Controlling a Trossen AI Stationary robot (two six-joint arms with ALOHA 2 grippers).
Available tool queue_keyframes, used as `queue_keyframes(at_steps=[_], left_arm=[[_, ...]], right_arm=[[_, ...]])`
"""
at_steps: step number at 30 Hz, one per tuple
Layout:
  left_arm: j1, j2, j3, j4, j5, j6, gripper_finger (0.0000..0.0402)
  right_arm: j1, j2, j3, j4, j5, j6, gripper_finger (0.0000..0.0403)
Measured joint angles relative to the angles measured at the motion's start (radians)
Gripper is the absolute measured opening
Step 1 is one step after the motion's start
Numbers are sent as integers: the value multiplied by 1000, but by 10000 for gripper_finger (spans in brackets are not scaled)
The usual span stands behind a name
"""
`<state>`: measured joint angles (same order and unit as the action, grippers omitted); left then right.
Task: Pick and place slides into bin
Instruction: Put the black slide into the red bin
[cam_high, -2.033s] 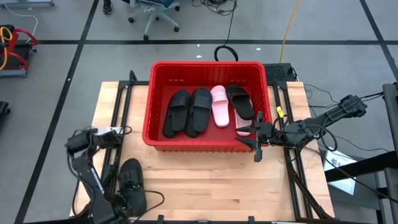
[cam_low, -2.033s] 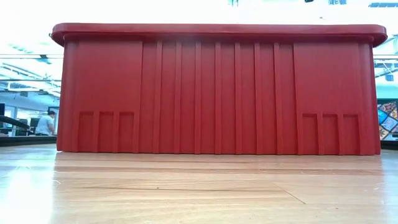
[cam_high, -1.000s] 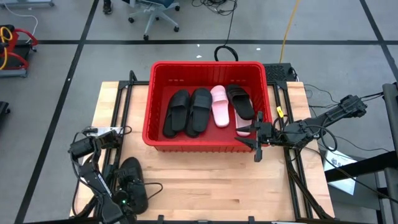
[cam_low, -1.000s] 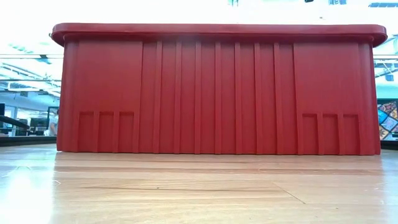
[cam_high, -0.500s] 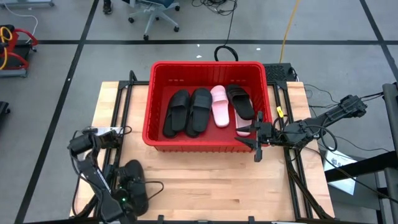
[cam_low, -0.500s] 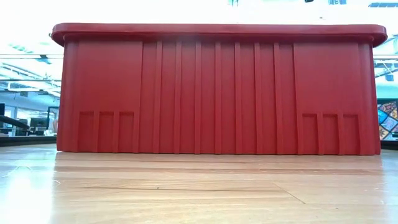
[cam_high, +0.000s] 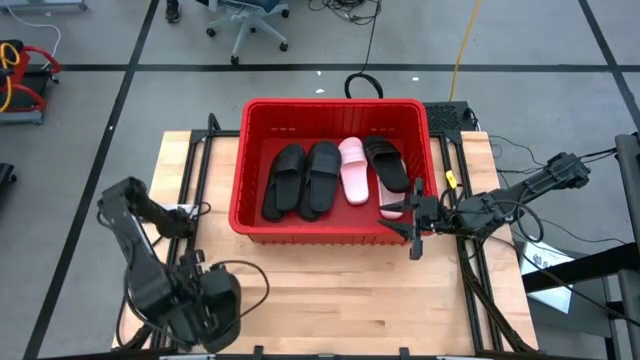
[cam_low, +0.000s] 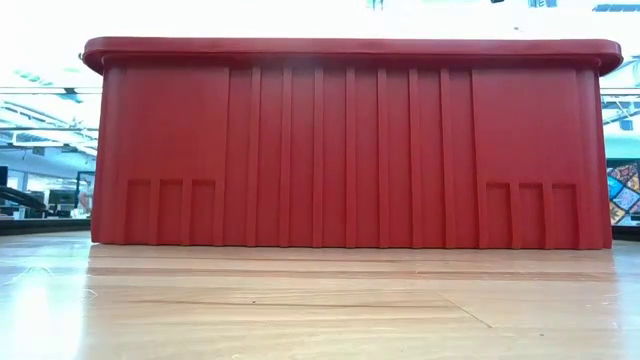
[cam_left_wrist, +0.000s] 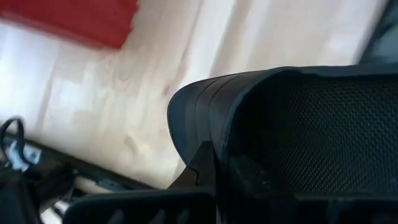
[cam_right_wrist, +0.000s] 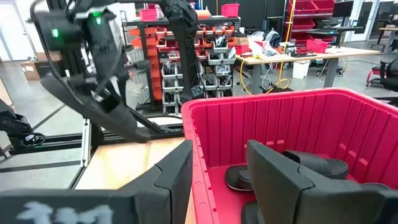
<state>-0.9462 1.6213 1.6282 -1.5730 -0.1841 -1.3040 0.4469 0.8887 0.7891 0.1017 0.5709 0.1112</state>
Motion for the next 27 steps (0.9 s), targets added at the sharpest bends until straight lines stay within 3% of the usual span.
queue_keyframes(at_steps=[8,17,27], left_arm=[[61,-9,266,2,-111,121,1],[99,-9,491,30,-335,242,1],[188,-8,643,291,-578,800,0]], right_arm=[[0,-34,0,0,0,0,141],[0,-67,0,0,0,0,141],[0,-77,0,0,0,-1,141]])
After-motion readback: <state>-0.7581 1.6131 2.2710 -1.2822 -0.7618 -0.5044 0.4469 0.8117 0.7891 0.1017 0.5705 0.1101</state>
